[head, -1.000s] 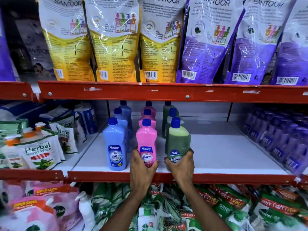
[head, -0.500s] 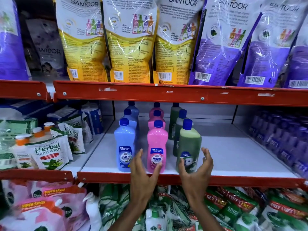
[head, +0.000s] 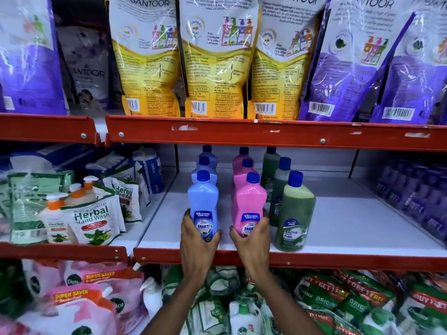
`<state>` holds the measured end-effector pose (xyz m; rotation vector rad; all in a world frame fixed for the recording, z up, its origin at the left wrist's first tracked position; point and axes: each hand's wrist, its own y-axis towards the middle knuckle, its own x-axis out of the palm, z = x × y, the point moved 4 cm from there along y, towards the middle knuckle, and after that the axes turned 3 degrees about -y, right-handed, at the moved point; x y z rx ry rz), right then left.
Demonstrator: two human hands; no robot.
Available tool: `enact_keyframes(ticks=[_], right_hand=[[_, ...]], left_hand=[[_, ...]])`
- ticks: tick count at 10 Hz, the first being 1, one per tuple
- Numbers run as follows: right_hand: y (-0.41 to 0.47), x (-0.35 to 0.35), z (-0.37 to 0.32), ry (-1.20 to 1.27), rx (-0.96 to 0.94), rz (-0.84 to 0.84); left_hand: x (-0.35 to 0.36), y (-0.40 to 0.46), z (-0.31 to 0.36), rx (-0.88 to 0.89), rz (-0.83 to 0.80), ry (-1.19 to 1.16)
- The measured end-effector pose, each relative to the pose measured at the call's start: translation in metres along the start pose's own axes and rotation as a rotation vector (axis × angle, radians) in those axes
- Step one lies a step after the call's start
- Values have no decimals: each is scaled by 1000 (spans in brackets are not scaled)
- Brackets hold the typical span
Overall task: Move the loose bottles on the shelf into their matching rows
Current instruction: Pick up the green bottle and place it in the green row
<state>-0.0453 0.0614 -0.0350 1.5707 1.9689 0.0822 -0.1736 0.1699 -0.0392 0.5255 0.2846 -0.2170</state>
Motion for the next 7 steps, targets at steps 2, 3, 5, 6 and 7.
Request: enact_keyframes(ticks=[2,3,5,6,7], right_hand=[[1,1,5,-6,36,-28],[1,0,4,-2,29,-45],[-2,-6,-3,10,-21,-35],[0,-8,-3,26,-33,-64],[-7,-15,-10,20,-47,-70]], left_hand=[[-1,0,0,5,-8,1],[-2,-1,1,3,-13,6],[-5,-2,5,-2,-13,15],[-5,-1,4,-3,-40,15],[-10,-8,10,-4,-20,-23]])
